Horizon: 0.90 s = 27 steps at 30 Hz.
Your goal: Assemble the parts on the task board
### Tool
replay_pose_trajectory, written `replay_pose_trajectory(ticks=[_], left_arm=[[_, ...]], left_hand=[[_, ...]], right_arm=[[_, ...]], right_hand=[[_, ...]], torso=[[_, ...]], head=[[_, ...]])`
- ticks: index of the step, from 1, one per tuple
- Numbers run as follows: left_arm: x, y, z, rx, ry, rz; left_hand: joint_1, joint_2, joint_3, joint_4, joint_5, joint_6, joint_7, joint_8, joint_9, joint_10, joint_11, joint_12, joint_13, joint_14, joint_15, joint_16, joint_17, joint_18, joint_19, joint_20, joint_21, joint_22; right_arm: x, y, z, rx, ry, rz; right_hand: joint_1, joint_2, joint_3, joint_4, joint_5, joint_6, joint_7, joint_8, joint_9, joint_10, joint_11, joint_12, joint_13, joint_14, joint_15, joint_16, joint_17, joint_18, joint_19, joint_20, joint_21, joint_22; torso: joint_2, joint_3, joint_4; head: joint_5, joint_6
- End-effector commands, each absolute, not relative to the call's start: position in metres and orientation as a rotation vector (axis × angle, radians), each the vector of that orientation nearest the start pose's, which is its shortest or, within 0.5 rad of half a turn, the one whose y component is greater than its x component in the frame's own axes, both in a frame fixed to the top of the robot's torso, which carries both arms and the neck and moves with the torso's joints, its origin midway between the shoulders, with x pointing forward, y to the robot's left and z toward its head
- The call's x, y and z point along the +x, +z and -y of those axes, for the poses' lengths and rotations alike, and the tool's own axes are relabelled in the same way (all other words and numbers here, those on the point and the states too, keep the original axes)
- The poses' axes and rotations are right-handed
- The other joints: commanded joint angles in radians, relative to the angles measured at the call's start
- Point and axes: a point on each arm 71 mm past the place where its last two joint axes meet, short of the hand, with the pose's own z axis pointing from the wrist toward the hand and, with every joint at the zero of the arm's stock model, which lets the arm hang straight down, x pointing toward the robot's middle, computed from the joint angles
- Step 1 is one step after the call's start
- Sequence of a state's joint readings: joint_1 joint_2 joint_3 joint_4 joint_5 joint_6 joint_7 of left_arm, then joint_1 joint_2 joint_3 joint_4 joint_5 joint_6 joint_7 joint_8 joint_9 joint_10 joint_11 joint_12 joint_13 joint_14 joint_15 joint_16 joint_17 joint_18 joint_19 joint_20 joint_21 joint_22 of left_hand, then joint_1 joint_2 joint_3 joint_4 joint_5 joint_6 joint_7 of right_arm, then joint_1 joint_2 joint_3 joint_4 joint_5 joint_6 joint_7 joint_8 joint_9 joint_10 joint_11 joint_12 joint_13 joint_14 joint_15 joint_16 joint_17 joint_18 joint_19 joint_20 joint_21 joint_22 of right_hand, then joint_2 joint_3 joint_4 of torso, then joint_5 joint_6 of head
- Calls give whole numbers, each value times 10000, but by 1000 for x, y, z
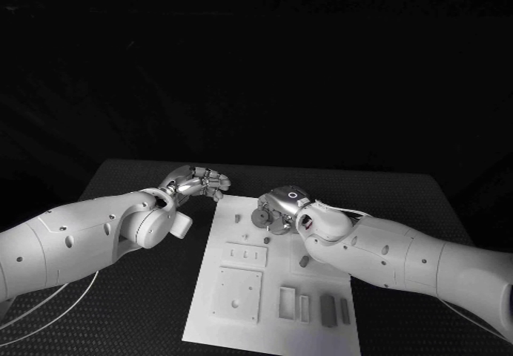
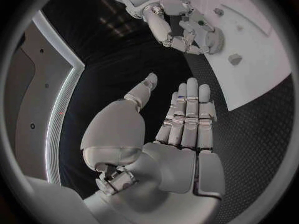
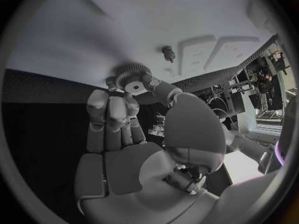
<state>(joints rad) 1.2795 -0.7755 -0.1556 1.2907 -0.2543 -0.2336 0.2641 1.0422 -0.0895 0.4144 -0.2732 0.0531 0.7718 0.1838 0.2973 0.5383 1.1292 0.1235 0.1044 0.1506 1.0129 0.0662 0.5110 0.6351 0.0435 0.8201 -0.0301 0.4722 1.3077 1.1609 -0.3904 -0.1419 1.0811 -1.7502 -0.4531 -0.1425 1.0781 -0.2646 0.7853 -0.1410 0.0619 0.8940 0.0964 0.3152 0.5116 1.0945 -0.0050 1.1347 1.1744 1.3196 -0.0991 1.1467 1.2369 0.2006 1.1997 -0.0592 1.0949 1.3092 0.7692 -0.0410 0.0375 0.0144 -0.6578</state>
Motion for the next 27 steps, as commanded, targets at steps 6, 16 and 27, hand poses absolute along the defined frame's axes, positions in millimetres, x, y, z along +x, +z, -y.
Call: replay_pose_trajectory(ticks=[6, 16, 27], left_arm=[[528, -196, -239, -8622, -12761, -16310], [528, -196, -237, -8634, -12806, -16390], [527, -197, -238, -8680, -12800, -16546]], left_hand=[[-73, 23, 20, -19, -7, -35, 54, -71, 14, 38, 28, -42, 9, 30, -1, -43, 17, 200, -28, -33, 67, 131], [-222, 34, 5, 72, -6, -109, 139, -135, 13, -38, 87, -109, 4, -37, 26, -105, 12, 192, -76, -15, 35, 114], [-265, 15, 27, 94, -10, -201, 171, -201, 18, -150, 121, -195, -10, -138, 81, -207, -12, 181, -178, 35, -35, 89]], right_arm=[[522, -249, 83, -4556, 5082, -15508], [523, -250, 85, -4435, 5084, -15758], [527, -254, 92, -4142, 4903, -16363]], right_hand=[[-2, -175, -7, -47, 8, 226, 352, -329, -193, -413, 244, -73, 29, -142, 107, -130, -50, 612, -112, 4, -68, 116], [-13, -246, -121, -138, 4, -355, 489, -675, -418, -540, 377, -83, 60, -217, 231, -163, -21, 612, -178, 5, -124, 115], [159, -53, -13, -228, 237, -438, 442, -693, -464, -612, 337, -80, 77, -266, 197, -189, -5, 612, -224, 6, -156, 123]], torso=[[-1, 23, -4], [5, 27, -12], [7, 28, -11]], head=[[4, -4], [-4, -34], [-30, -53]])
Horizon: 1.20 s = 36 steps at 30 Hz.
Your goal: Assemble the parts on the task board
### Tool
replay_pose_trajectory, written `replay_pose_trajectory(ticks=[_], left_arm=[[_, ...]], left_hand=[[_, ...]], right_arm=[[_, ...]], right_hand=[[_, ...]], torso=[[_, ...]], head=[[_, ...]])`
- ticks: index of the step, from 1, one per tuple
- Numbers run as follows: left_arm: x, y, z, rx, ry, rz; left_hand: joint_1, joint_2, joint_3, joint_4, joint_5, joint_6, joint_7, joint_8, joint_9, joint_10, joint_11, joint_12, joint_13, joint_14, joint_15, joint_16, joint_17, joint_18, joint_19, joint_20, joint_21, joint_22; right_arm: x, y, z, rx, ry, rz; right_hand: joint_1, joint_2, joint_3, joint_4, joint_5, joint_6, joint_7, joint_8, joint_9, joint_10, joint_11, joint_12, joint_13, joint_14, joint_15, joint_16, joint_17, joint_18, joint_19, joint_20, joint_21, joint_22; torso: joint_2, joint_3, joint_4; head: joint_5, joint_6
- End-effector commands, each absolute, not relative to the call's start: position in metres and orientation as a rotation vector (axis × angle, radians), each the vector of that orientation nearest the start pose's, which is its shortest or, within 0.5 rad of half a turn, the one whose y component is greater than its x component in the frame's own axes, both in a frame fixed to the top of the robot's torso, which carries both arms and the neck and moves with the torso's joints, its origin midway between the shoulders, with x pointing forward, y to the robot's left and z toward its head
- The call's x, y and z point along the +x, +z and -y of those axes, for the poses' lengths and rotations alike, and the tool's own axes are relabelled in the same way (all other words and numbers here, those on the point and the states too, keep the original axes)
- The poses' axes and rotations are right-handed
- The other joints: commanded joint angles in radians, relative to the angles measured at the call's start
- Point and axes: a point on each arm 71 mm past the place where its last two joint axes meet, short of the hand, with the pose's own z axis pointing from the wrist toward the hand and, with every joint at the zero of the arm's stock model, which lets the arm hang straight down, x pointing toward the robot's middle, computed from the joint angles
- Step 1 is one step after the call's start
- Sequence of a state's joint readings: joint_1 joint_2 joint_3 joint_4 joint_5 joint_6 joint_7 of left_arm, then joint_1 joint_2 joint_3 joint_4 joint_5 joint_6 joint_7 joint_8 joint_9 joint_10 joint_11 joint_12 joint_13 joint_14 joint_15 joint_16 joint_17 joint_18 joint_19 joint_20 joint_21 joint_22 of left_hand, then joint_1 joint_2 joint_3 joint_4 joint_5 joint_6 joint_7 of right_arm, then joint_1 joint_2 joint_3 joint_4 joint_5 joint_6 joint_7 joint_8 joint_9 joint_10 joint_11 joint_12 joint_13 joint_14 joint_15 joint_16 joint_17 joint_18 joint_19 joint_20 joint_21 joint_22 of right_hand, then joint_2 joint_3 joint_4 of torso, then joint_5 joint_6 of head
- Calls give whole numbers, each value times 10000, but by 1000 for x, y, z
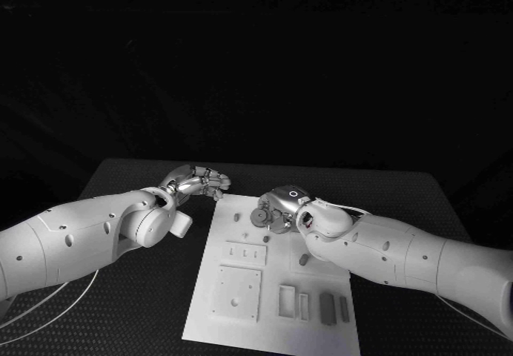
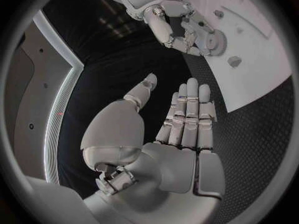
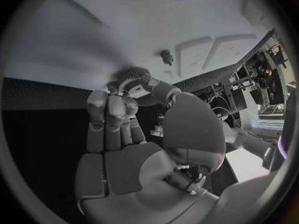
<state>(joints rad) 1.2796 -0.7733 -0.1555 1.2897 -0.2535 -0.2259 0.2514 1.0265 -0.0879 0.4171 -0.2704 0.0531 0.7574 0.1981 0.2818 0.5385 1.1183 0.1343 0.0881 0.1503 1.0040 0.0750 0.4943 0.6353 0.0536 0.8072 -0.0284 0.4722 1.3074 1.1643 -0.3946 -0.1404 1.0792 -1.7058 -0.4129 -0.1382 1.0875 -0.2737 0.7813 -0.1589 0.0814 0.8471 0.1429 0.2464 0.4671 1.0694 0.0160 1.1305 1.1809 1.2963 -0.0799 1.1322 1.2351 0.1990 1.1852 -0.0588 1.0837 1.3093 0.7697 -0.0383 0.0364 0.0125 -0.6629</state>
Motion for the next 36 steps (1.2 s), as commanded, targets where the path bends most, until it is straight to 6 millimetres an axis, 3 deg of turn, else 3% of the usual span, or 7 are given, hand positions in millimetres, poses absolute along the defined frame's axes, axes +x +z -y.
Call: replay_pose_trajectory(ticks=[1, 17, 20, 22, 26, 36], left_arm=[[527, -197, -238, -8683, -12792, -16541], [528, -197, -240, -8707, -12753, -16541], [527, -197, -240, -8708, -12752, -16542], [527, -197, -240, -8708, -12753, -16543], [527, -197, -240, -8715, -12740, -16540], [528, -197, -241, -8727, -12708, -16525]], left_hand=[[-110, -1, 0, 68, -10, -60, 27, -48, 16, -45, 14, -35, -8, -51, -6, -43, -14, 79, -52, 21, -37, 91], [-138, 7, 2, 92, -9, -72, 37, -56, 22, -54, 20, -46, -6, -51, 1, -55, -14, 82, -60, 30, -44, 89], [-139, 8, 3, 93, -9, -74, 39, -57, 23, -55, 21, -47, -6, -50, 1, -56, -14, 82, -61, 30, -44, 89], [-141, 9, 4, 95, -9, -75, 41, -59, 23, -56, 23, -48, -6, -50, 1, -57, -13, 83, -61, 31, -45, 89], [-141, 10, 6, 97, -9, -79, 46, -61, 24, -59, 25, -51, -6, -49, 2, -59, -13, 84, -62, 31, -46, 89], [-133, 33, 21, 102, -7, -88, 58, -67, 28, -63, 32, -56, -4, -45, 2, -64, -11, 90, -63, 32, -47, 89]], right_arm=[[527, -254, 92, -4121, 4888, -16403], [528, -255, 98, -3997, 4956, -16690], [527, -255, 97, -4029, 5005, -16717], [526, -255, 96, -4041, 5040, -16698], [526, -255, 97, -4044, 5081, -16666], [528, -252, 105, -3976, 4903, -16145]], right_hand=[[70, 86, 24, -76, 130, 30, -33, 2, -22, -375, 117, -35, 16, -40, -5, -46, 17, 628, -91, 8, -42, 131], [97, 286, 11, -261, 521, 144, -40, 102, -21, -395, 109, 3, 38, -52, -14, -48, 41, 628, -123, 24, -15, 158], [179, 411, 29, -455, 898, 191, -48, 140, -24, -401, 103, 17, 45, -56, -17, -47, 51, 628, -143, 30, 3, 167], [215, 575, 50, -666, 1405, 238, -58, 176, -32, -409, 95, 28, 47, -58, -24, -45, 62, 628, -166, 45, 19, 169], [227, 709, 74, -841, 1658, 320, -67, 228, -34, -407, 86, 36, 46, -56, -32, -46, 68, 628, -174, 60, 38, 169], [245, 783, 105, -989, 1712, 524, -55, 335, -25, -356, 93, 61, 38, -15, -28, -33, 73, 628, -141, 60, 72, 161]], torso=[[1, 1, -3], [7, 2, -16], [5, 5, -10], [3, 7, -8], [0, -1, -9], [3, 0, 6]], head=[[-8, -11], [-18, -34], [-23, -40], [-26, -36], [-28, -51], [-49, -74]])
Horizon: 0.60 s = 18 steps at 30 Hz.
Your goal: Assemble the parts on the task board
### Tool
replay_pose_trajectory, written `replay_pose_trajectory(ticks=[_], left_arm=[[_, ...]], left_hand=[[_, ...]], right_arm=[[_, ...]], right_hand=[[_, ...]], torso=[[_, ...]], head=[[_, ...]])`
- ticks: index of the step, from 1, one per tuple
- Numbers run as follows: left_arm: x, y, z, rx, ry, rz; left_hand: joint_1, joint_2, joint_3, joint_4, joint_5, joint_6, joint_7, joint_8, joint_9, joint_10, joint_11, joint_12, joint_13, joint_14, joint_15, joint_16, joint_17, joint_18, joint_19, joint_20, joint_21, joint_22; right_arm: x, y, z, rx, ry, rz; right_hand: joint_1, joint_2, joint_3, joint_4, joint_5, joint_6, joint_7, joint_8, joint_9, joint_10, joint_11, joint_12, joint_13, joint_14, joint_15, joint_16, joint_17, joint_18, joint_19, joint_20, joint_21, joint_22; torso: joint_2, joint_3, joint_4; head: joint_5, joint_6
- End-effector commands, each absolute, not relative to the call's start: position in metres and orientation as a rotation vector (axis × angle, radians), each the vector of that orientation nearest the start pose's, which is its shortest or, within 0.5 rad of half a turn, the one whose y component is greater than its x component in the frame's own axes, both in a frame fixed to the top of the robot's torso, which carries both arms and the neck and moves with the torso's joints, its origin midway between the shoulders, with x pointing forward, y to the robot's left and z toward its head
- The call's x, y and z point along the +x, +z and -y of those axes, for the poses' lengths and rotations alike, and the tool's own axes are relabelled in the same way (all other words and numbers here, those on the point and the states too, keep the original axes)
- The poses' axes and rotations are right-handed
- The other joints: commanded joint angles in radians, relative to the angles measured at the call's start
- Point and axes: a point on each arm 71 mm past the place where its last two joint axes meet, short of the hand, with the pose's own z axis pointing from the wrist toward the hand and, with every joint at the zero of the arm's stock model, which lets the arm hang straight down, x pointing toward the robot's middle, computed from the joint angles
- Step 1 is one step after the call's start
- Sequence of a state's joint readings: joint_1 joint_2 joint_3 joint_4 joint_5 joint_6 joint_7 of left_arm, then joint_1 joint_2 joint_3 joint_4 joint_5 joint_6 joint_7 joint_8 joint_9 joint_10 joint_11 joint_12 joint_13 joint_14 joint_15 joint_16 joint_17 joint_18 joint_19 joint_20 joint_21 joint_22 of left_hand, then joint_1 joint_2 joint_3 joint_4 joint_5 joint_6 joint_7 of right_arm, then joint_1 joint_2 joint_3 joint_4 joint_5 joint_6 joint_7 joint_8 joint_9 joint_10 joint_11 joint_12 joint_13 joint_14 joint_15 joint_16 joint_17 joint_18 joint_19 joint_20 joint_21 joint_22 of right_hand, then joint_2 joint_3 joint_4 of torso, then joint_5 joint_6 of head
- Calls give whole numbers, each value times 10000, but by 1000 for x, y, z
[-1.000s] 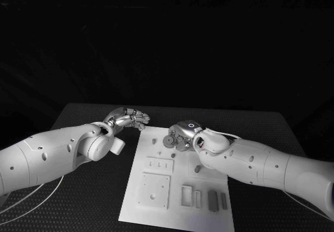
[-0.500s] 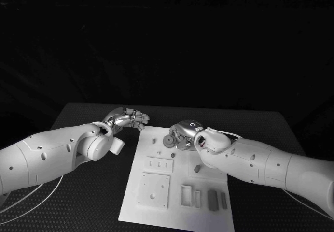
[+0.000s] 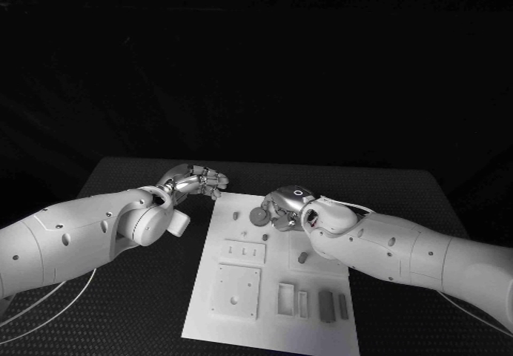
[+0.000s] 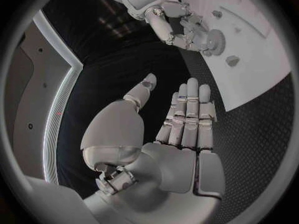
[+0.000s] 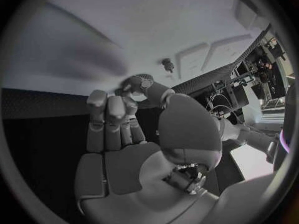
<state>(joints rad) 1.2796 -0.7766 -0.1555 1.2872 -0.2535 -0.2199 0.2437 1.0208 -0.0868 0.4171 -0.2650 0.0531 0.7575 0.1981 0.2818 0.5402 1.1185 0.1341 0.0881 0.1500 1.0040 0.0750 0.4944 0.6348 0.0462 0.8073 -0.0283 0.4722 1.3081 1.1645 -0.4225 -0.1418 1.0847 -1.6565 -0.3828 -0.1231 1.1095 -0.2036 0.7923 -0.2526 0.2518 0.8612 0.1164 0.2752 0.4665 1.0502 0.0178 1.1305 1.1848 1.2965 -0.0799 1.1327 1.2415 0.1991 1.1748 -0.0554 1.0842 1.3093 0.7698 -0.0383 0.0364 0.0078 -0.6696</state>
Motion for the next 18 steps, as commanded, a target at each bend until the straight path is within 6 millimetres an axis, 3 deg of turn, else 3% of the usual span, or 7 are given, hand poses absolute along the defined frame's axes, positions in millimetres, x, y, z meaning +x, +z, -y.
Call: replay_pose_trajectory(ticks=[1, 8, 11, 15, 18], left_arm=[[528, -197, -241, -8729, -12705, -16522], [528, -197, -242, -8746, -12665, -16494], [529, -197, -241, -8714, -12638, -16429], [529, -197, -242, -8716, -12620, -16393], [529, -197, -243, -8735, -12563, -16342]], left_hand=[[-77, 22, 22, 48, -7, -88, 59, -68, 12, -65, 34, -56, -1, -45, 2, -65, -6, 164, -64, 31, -47, 83], [-80, 23, 23, 51, -8, -92, 64, -70, 14, -67, 37, -59, 0, -44, 3, -68, -5, 165, -65, 33, -48, 83], [-85, 23, 23, 54, -8, -92, 67, -71, 15, -66, 40, -59, 1, -42, 3, -69, -4, 165, -65, 34, -48, 84], [-91, 33, 26, 63, -7, -83, 66, -67, 21, -55, 40, -55, 6, -34, 2, -68, -1, 168, -61, 35, -46, 85], [-89, 29, 28, 62, -7, -76, 60, -62, 25, -46, 37, -51, 9, -30, 1, -69, 1, 170, -60, 34, -45, 86]], right_arm=[[528, -251, 105, -3952, 4927, -16077], [525, -241, 109, -3347, 5727, -14933], [525, -233, 111, -3007, 6175, -14555], [526, -218, 112, -2640, 6623, -14153], [528, -206, 121, -2317, 6725, -13924]], right_hand=[[14, 77, -9, -50, -7, 394, 212, 51, -21, -158, 77, 62, -2, -12, -26, -36, 9, 627, -31, 27, 70, 160], [-31, 6, -8, -13, -131, 392, 216, 40, -47, -123, 81, 67, -15, 20, -23, -31, 8, 627, 5, 27, 78, 147], [50, -137, 56, -19, -123, 273, 183, -26, -91, -123, 51, 48, -34, 19, -54, -44, 5, 627, 27, 5, 63, 128], [25, -285, 36, 39, -168, 350, 202, 16, -88, -97, 65, 50, -45, 40, -44, -45, 5, 627, 62, -10, 61, 118], [-93, -502, -54, 202, -371, 274, 193, -22, -120, -84, 60, 39, -62, 52, -47, -56, 1, 627, 95, -18, 49, 103]], torso=[[4, 1, 3], [-4, 6, -12], [-5, -9, 3], [-19, -16, 14], [-14, 9, -24]], head=[[0, -6], [-34, 49], [-116, 105], [-110, 171], [-102, 212]])
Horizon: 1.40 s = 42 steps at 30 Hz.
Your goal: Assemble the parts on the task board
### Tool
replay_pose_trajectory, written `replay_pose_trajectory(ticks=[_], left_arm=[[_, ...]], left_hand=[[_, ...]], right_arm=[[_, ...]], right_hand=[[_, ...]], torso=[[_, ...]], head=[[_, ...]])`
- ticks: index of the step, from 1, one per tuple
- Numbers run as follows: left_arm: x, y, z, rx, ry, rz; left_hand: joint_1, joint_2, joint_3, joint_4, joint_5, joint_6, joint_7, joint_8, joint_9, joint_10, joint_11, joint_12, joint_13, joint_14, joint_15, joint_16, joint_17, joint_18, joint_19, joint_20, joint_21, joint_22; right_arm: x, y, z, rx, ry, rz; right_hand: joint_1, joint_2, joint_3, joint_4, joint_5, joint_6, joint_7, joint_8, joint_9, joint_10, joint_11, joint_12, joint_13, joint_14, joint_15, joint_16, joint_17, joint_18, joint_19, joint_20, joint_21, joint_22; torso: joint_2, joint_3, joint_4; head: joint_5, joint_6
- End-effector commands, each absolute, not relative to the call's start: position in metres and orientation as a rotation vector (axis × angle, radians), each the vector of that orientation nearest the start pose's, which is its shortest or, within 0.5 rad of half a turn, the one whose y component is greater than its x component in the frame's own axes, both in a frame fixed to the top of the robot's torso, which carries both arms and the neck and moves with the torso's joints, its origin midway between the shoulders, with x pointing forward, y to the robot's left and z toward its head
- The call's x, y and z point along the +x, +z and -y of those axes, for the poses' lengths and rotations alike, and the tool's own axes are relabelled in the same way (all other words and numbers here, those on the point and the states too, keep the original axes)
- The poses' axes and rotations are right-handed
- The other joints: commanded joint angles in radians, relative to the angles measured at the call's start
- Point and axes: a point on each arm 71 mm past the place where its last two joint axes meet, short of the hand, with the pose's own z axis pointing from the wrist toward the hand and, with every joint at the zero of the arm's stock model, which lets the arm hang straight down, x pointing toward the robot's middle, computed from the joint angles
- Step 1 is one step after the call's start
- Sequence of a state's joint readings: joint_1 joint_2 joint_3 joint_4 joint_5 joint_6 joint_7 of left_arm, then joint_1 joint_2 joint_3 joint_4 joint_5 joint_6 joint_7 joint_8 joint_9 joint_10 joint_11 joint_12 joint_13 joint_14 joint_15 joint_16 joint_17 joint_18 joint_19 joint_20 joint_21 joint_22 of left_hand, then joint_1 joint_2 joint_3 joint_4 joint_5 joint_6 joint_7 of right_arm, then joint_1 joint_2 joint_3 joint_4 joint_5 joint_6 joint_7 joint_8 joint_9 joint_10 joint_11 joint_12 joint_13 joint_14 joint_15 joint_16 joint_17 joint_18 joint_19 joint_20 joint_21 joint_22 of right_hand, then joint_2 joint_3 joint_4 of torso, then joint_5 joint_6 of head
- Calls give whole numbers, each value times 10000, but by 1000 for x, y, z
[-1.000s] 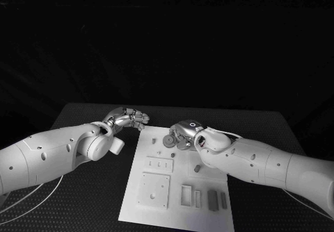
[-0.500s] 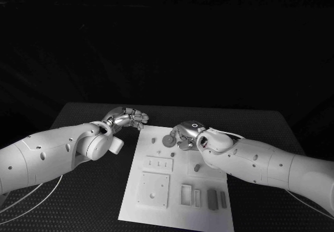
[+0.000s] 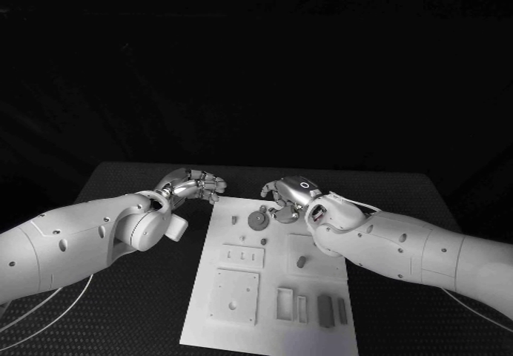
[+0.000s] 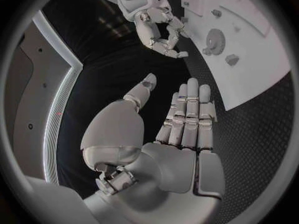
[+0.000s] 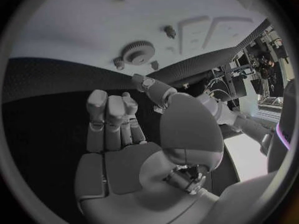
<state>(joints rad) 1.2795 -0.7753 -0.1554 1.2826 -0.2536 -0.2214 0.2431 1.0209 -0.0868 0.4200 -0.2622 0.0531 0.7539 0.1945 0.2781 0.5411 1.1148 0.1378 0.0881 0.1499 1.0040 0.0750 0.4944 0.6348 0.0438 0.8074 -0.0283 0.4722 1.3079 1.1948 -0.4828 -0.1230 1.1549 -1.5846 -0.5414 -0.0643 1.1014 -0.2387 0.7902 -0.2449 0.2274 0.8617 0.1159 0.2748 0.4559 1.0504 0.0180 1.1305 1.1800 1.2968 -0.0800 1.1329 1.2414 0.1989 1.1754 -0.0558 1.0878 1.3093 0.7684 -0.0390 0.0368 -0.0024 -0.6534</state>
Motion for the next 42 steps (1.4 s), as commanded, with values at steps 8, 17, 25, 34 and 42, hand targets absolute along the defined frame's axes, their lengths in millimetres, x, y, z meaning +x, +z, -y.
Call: replay_pose_trajectory(ticks=[8, 17, 25, 34, 42], left_arm=[[530, -196, -248, -8749, -12486, -16229], [530, -196, -246, -8680, -12603, -16242], [530, -196, -246, -8683, -12605, -16247], [529, -197, -244, -8658, -12718, -16387], [529, -197, -244, -8634, -12761, -16392]], left_hand=[[-87, 11, 7, 30, -8, 24, 87, 8, 52, 117, 17, 10, 53, 0, -8, -70, 16, 205, -45, 30, -36, 96], [-71, 33, 22, 8, -9, 144, 37, 66, 109, 410, -78, 157, 150, 21, -13, -84, 41, 208, -35, 27, -34, 102], [-48, 15, 5, -61, -11, 288, -25, 124, 165, 694, -211, 302, 259, 38, -16, -102, 67, 206, -29, 25, -31, 107], [-41, -41, -14, -106, -14, 227, 0, 79, 160, 600, -174, 244, 253, 31, -14, -118, 75, 207, -26, 24, -32, 108], [-109, -139, -72, -118, -18, 127, 47, 18, 154, 470, -112, 166, 240, 8, -1, -144, 81, 200, -47, 36, -48, 104]], right_arm=[[537, -188, 168, -1246, 7280, -14554], [536, -180, 222, -320, 7672, -15041], [535, -194, 257, 296, 7263, -15654], [530, -224, 280, 449, 6512, -16010], [527, -244, 287, 709, 6327, -16352]], right_hand=[[-218, -296, -304, 427, -701, 249, 262, -15, -47, -155, 113, 3, -27, 4, 2, -105, 4, 629, 59, -24, -48, 92], [-286, -174, -890, 324, -510, 170, 376, -33, -78, -428, 228, 48, 46, -202, 117, -134, 56, 629, -199, 22, -82, 168], [-393, -147, -1340, 246, -350, 102, 400, -47, -94, -555, 254, 57, 54, -332, 144, -147, 84, 629, -370, 77, -97, 182], [-445, -142, -1679, 192, -172, -91, 437, -132, -141, -656, 290, 60, 46, -427, 178, -151, 102, 629, -486, 101, -107, 174], [-469, -158, -1791, 233, -168, -313, 461, -231, -192, -716, 315, 52, 30, -478, 203, -165, 98, 629, -534, 114, -132, 162]], torso=[[-18, 39, -95], [-35, 179, -268], [-22, 303, -363], [-1, 310, -361], [-16, 306, -339]], head=[[-11, 102], [104, 186], [134, 169], [102, 189], [83, 108]])
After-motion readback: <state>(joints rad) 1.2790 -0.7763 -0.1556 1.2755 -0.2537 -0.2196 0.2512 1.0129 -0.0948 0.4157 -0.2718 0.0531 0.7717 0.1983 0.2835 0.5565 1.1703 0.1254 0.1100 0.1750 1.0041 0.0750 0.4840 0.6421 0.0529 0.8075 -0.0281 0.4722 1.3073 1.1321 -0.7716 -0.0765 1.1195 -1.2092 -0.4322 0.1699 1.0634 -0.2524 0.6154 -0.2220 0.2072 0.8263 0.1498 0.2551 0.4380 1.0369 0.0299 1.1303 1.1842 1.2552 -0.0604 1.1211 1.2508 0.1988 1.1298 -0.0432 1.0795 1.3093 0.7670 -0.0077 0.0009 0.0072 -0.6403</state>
